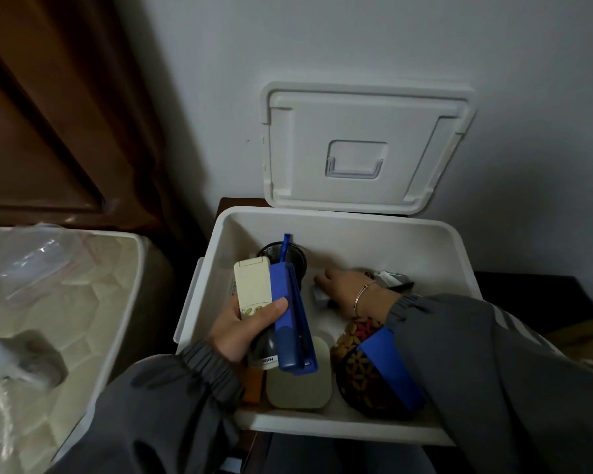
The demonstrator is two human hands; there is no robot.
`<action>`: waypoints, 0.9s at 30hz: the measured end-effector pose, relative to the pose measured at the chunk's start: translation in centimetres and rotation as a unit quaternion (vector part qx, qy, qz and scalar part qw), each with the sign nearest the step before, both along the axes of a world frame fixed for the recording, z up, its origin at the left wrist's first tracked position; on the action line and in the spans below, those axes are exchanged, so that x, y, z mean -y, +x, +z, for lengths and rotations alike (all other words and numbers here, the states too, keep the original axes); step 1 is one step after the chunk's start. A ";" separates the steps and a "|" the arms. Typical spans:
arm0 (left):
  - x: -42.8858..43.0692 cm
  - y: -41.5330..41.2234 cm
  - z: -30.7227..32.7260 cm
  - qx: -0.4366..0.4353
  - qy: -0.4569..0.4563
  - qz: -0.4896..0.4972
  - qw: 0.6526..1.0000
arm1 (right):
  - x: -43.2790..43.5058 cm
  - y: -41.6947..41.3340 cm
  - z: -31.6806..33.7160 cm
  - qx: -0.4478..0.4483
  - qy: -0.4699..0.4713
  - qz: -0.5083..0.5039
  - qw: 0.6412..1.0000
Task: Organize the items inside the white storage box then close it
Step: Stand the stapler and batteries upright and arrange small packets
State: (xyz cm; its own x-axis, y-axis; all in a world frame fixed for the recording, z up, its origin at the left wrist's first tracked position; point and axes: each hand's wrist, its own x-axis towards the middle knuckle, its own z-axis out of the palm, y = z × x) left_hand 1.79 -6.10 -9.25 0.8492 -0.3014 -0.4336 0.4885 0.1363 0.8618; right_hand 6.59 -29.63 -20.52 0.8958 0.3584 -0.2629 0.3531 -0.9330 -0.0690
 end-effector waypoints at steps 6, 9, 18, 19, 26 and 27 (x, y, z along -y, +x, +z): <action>0.0 0.2 -0.3 -0.008 0.001 0.008 1.000 | 0.7 0.2 5.5 -0.005 0.081 -0.050 0.995; 0.1 0.4 -0.6 -0.006 0.037 0.001 0.999 | 2.4 -0.8 9.2 0.005 0.154 -0.108 0.982; 4.5 0.3 -1.1 0.059 0.211 -0.198 0.955 | 4.8 -4.0 11.6 0.277 0.485 -0.342 0.756; 5.7 0.5 -1.5 0.058 0.234 -0.205 0.949 | 4.9 -4.1 11.3 0.297 0.505 -0.356 0.728; 13.3 4.0 -4.9 0.031 0.424 -0.218 0.878 | 5.4 -4.1 9.9 0.341 0.533 -0.370 0.680; 14.0 4.5 -5.5 0.026 0.454 -0.208 0.866 | 5.5 -4.1 9.8 0.345 0.532 -0.365 0.682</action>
